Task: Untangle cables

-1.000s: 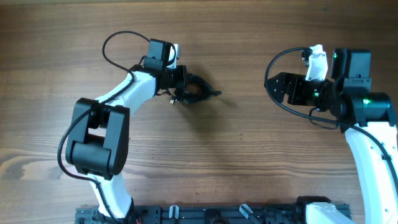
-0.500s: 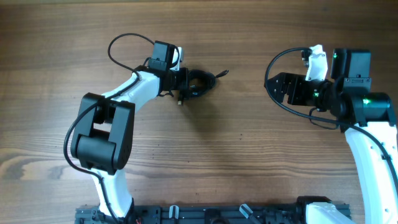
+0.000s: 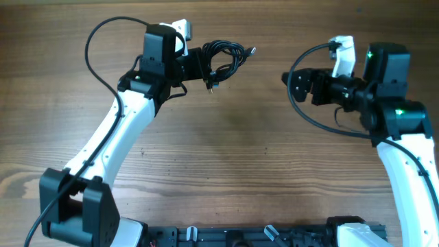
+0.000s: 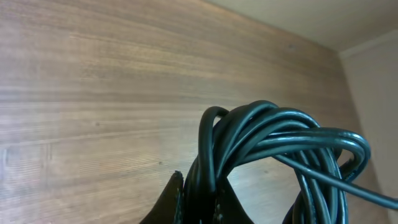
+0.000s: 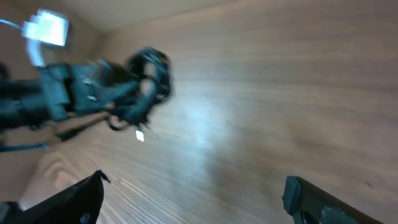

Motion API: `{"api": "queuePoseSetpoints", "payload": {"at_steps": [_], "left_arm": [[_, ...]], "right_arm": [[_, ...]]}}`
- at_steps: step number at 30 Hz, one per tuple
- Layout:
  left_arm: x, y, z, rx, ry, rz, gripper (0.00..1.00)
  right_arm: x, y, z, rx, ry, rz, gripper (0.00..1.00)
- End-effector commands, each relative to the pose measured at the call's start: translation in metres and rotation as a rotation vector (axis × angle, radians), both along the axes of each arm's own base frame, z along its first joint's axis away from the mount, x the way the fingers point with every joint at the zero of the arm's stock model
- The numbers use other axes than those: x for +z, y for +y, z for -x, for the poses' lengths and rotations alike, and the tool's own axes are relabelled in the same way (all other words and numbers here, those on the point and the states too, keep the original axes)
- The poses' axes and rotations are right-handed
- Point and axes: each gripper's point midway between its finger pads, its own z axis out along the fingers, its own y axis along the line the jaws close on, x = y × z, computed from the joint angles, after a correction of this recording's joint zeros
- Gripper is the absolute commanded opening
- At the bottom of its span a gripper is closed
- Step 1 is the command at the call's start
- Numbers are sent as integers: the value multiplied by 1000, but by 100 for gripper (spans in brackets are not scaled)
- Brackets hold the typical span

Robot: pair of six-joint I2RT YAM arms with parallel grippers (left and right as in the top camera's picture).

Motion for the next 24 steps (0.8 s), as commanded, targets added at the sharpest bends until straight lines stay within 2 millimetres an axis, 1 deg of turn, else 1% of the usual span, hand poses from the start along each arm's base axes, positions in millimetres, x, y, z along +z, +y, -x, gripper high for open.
{"api": "queuePoseSetpoints", "payload": {"at_steps": [1,4,5,7,8,9,10,13,19,22,24], "left_arm": [[7,-11,8,-45,22,60,4],[10,-18,12,-80,30,91,4],[10,-19,13,-87,35,98,4],[9,-19,14,-86,44,95,4],[8,-18,15,-86,47,94,4],[8,-18,15,-86,49,94,4],[7,-18,15,-86,51,94,4],[8,-21,18,-102,56,106,4],[9,-22,18,-51,113,167,4],[9,-23,19,-38,126,182,4],[9,-25,20,-36,133,188,4]], "right_arm": [[11,25,2,29,33,-106,93],[11,42,0,41,60,-143,90],[10,49,0,50,69,-152,87],[6,61,-1,64,95,-172,83],[4,67,-2,67,110,-181,74],[1,67,-4,42,132,-188,63],[-5,66,-9,-16,166,-188,61],[-10,69,-11,-66,174,-163,61],[-12,85,-1,-38,195,-159,61],[-17,84,3,-39,223,-148,61],[-20,83,5,-38,235,-140,63]]}}
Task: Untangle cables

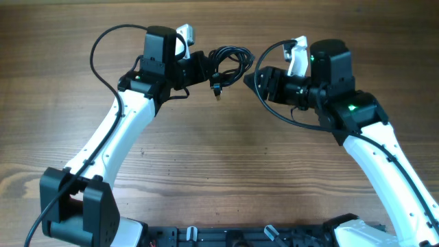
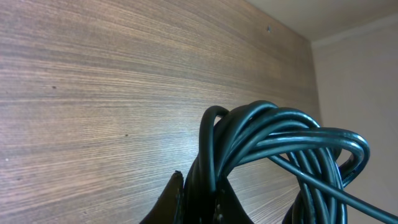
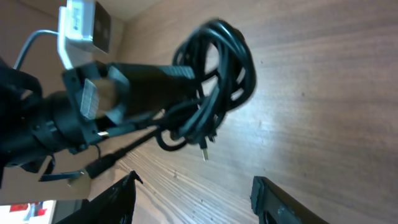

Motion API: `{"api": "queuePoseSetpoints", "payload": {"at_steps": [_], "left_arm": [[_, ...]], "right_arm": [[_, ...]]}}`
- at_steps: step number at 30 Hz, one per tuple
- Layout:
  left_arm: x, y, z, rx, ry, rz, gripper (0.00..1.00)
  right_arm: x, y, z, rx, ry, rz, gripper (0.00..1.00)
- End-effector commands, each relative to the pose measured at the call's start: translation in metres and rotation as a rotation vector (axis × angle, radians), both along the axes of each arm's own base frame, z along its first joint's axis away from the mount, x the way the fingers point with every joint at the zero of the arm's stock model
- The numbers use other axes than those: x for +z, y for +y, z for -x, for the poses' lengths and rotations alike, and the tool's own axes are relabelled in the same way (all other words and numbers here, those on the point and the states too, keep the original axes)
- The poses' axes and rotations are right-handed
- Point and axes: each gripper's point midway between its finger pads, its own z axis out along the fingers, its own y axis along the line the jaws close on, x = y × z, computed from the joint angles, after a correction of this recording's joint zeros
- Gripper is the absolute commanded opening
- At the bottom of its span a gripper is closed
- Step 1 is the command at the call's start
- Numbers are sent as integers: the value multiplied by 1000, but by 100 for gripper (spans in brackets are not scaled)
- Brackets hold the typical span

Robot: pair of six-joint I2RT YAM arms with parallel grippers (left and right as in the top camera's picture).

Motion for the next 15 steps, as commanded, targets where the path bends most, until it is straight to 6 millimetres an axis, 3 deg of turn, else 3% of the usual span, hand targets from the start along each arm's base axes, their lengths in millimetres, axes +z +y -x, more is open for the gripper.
{"api": "queuePoseSetpoints", "payload": {"at_steps": [1,15], "left_arm": [[10,-10,4,-8,10,50,4],[10,-17,8,-25,14,49,4]], "right_arm": [[-2,-1,-1,-13,7,16,65],[-4,-10,-9,-60,-21,64,68]]}}
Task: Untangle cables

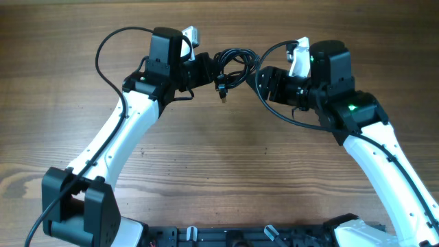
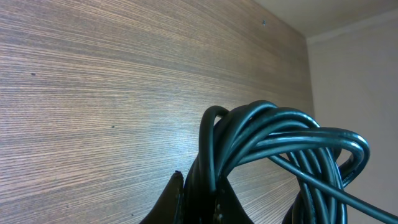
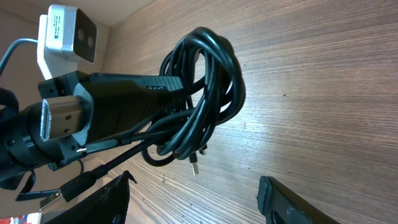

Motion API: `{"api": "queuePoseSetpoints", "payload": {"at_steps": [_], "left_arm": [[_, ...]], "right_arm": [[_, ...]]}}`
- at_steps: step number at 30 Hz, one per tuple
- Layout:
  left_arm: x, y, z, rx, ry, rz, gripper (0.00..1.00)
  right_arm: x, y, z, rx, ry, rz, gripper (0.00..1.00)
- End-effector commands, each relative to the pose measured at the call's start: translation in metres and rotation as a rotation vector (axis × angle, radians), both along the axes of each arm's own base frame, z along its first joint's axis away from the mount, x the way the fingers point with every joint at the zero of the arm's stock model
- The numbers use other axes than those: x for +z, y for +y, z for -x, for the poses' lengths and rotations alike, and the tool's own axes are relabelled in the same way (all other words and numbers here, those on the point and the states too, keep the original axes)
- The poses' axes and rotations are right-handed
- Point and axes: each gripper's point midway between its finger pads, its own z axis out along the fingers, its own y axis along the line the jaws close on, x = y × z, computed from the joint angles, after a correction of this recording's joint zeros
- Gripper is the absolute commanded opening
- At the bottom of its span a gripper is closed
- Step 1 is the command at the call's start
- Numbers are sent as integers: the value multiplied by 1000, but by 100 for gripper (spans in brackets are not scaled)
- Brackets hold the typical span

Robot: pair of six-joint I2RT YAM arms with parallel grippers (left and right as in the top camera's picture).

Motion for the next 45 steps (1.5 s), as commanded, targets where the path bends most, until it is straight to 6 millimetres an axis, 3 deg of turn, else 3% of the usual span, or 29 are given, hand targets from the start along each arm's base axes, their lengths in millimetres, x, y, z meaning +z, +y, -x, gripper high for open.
{"api": "queuePoseSetpoints", "payload": {"at_steps": [1,8,15,25,32,36,45], "left_arm": [[10,-4,1,-15,-10,29,4],[12,-5,-1,-2,-7,44,4],[24,-8,-9,-1,-70,67,4],[25,-8,-10,203,168,257,4],[28,-15,-3,232,285,354,4],[28,-14,-4,328,401,438,4],[31,-19,1,434,595,574,8]], "right_arm": [[1,-2,-5,-11,-25,24,68],[-2,-3,-2,29,-47,65,68],[10,0,-11,26,-113,44,69],[15,2,-18,10,-131,19,69],[4,3,-38,-85,-73,-30,65],[13,-2,-47,-107,-112,-49,63],[13,0,-45,-72,-132,-30,60]]}}
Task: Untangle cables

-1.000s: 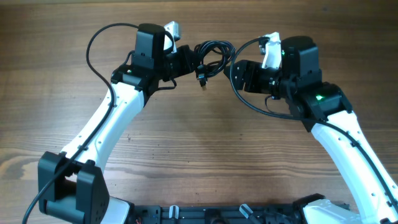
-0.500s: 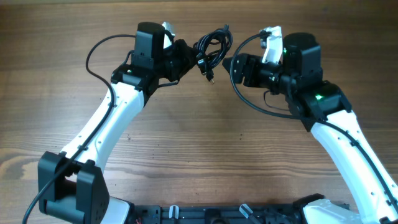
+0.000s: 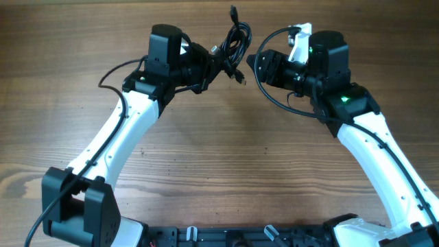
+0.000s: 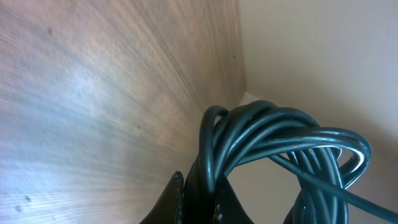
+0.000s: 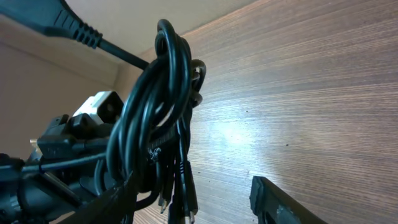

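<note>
A bundle of black cables [image 3: 233, 40] hangs clear of the table, with my left gripper [image 3: 208, 68] shut on its lower part. In the left wrist view the coil [image 4: 280, 149] fills the lower right, and the left gripper [image 4: 202, 194] clamps its strands. My right gripper [image 3: 252, 64] is open, just right of the bundle. In the right wrist view the bundle [image 5: 155, 106] stands upright at the left. Its loose plug ends [image 5: 186, 199] dangle between the open fingers of the right gripper [image 5: 193, 185], close to the left finger [image 5: 109, 199].
The wooden table [image 3: 226, 158] lies below both arms. The right arm's own black cable [image 3: 274, 99] loops under its wrist, and the left arm's cable [image 3: 113, 72] arcs beside its forearm. A dark rail [image 3: 260, 234] runs along the front edge.
The left wrist has turned, so the bundle now stands up toward the far edge instead of lying level. The dangling plugs now hang between the open fingers of the right gripper.
At first my left gripper held the bundle up at the back while the right gripper stood open far to the right. The right arm then came in beside the bundle and stayed there. Now the bundle is tipped upright, its plug ends within the right fingers' span.
</note>
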Motion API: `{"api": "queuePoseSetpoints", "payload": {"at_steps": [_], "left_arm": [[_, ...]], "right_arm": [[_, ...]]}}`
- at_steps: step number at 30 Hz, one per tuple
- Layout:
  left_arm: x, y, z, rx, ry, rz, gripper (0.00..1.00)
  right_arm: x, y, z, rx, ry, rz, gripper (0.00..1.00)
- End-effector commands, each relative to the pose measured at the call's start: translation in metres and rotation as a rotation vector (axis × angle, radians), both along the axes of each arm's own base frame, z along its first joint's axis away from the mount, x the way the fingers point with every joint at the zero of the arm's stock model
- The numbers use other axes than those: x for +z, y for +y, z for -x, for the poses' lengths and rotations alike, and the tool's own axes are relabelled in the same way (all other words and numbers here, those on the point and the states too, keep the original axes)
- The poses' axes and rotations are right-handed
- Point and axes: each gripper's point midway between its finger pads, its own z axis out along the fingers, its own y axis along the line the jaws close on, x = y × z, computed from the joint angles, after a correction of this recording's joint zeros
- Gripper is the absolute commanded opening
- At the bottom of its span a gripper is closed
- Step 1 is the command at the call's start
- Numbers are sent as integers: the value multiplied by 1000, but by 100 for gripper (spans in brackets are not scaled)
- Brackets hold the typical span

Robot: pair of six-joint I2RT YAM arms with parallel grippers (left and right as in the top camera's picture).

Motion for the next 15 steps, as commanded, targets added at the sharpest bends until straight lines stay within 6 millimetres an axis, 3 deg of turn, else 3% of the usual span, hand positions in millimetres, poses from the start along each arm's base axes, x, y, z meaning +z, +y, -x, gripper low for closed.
{"api": "queuePoseSetpoints", "payload": {"at_steps": [1,6,9,12,15], "left_arm": [[13,-6,3,37,87,110,8],[13,-6,2,29,71,100,5],[16,-3,-4,-81,-158,-46,4],[16,-1,-13,-290,-552,-366,4],[14,-5,-13,-469,-799,-584,4]], "right_arm": [[3,-1,-1,12,-24,17,60],[2,-1,-1,13,-22,20,60],[2,-2,-2,9,-22,21,60],[1,-12,-2,14,-27,35,60],[1,-28,-1,27,-22,39,61]]}}
